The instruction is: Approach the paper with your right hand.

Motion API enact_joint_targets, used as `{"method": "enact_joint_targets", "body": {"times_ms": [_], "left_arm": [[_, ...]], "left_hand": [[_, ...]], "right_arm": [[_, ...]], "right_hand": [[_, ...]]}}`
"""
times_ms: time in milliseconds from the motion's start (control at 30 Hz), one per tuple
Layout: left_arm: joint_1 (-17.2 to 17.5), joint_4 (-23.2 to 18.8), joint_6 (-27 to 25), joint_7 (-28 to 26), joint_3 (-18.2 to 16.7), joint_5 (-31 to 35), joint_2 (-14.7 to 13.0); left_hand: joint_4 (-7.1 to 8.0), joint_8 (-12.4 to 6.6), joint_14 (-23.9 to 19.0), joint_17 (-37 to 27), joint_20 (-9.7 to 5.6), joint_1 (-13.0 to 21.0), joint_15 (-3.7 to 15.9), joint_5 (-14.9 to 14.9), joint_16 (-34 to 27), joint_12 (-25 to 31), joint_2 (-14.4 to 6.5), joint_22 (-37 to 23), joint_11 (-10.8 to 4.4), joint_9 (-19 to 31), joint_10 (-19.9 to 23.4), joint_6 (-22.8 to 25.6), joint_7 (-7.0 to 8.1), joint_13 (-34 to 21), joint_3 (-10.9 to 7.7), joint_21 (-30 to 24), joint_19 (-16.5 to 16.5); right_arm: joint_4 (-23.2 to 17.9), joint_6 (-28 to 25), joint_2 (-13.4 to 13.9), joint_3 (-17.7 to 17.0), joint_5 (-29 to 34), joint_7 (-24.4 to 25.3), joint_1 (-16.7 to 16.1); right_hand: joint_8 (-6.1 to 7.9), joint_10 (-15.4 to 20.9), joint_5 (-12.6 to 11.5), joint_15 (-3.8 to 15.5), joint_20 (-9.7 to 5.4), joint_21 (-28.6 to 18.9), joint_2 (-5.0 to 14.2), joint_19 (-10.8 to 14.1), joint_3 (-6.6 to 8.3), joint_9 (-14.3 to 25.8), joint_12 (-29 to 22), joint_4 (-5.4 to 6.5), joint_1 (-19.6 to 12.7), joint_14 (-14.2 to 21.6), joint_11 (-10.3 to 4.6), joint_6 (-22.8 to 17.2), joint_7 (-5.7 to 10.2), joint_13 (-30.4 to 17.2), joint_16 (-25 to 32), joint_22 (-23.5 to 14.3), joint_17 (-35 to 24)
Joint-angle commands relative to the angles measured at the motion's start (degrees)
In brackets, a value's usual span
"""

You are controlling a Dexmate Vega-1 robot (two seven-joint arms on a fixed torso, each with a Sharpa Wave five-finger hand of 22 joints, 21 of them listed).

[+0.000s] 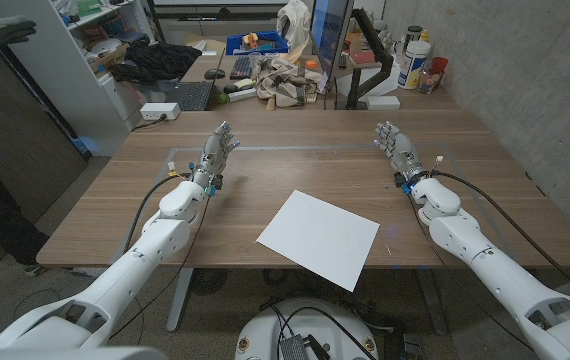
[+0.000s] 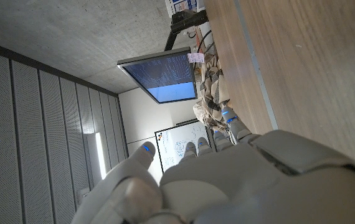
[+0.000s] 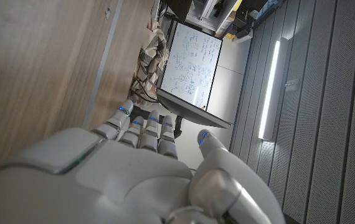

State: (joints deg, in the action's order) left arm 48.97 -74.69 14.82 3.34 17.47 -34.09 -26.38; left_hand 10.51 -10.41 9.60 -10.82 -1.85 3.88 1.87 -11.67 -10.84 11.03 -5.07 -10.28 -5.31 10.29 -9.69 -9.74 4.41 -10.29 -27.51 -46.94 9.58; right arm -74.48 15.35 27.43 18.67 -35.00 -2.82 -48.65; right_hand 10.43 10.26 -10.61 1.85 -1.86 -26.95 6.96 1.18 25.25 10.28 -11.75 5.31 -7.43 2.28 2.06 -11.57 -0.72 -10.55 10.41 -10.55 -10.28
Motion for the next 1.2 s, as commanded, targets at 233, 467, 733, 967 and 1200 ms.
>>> {"method": "enact_joint_targets", "body": {"times_ms": [233, 467, 733, 967, 1200], "left_arm": [[1.9, -0.4, -5.7, 7.7, -12.7, 12.8, 10.8], [1.9, -0.2, -6.4, 9.8, -15.8, 16.0, 13.5], [1.6, 0.3, -6.5, 11.3, -17.9, 18.7, 15.5], [1.6, 0.3, -6.8, 11.9, -19.1, 20.0, 16.7], [1.7, 0.0, -7.2, 12.3, -19.9, 21.1, 17.3]], "left_hand": [[-0.15, -0.33, 5.5, -0.1, -4.96, -0.6, 3.78, -0.4, -0.3, 0.3, -4.3, -0.2, -0.14, 0.2, -2.2, -3.9, -0.08, -0.1, -0.19, -0.2, 8.4], [-0.23, -0.39, 5.4, -0.1, -5.05, -0.8, 3.78, -0.4, -0.3, 0.4, -4.3, -0.2, -0.39, 0.2, -2.0, -3.8, 0.02, -0.1, -0.17, -0.1, 8.2], [-0.31, -0.43, 5.2, -0.1, -4.91, -0.9, 3.58, -0.4, -0.4, 0.5, -4.2, -0.2, -0.45, 0.2, -1.7, -3.7, -0.03, -0.1, -0.16, 0.0, 8.1], [-0.22, -0.38, 5.2, 0.0, -4.13, -1.0, 3.00, -0.5, -0.3, 0.4, -4.5, -0.2, 0.10, 0.2, -1.8, -3.9, -0.65, -0.1, -0.29, 0.2, 8.3], [-0.08, -0.36, 5.5, -0.1, -4.27, -1.1, 3.17, -0.6, -0.3, 0.3, -4.8, -0.2, 0.05, 0.2, -2.1, -4.0, -0.53, -0.1, -0.41, 0.3, 8.3]], "right_arm": [[0.5, -3.7, -7.0, -9.0, 7.9, -5.4, -1.7], [1.2, -3.3, -8.2, -10.6, 10.9, -6.9, -1.3], [2.1, -2.2, -9.0, -11.6, 13.8, -8.1, -0.8], [1.8, -3.1, -9.6, -12.4, 14.9, -7.9, -0.9], [1.5, -3.4, -10.1, -13.1, 15.8, -7.5, -1.1]], "right_hand": [[0.14, 0.4, -0.1, 0.24, -5.33, -0.1, 4.25, -0.3, 0.54, 0.1, -0.2, 0.45, -0.3, -0.3, 0.17, -0.1, -0.06, -0.1, 0.4, -0.3, -0.3], [0.16, 0.4, 0.0, -0.18, -4.84, 0.0, 3.49, -0.3, 0.36, 0.1, -0.2, 0.43, -0.3, -0.2, 0.53, -0.1, -0.23, -0.1, 0.5, -0.3, -0.2], [0.40, 1.1, 0.1, -0.45, -4.27, -0.2, 2.83, 0.5, 0.17, 0.1, -0.5, 0.15, -0.4, 0.8, 1.05, -0.7, -0.14, -0.1, 0.8, -0.3, -0.1], [0.39, 1.0, 0.1, -0.22, -4.43, -0.1, 3.02, 0.5, 0.27, 0.1, -0.4, 0.10, -0.6, 0.4, 0.69, -0.7, -0.15, -0.1, 0.6, -0.3, -0.1], [0.15, 0.2, 0.2, -0.24, -4.61, 0.2, 3.18, 0.0, 0.35, 0.1, -0.1, 0.14, -0.6, -0.1, 0.56, -0.1, -0.44, -0.1, 0.4, -0.3, -0.1]]}}
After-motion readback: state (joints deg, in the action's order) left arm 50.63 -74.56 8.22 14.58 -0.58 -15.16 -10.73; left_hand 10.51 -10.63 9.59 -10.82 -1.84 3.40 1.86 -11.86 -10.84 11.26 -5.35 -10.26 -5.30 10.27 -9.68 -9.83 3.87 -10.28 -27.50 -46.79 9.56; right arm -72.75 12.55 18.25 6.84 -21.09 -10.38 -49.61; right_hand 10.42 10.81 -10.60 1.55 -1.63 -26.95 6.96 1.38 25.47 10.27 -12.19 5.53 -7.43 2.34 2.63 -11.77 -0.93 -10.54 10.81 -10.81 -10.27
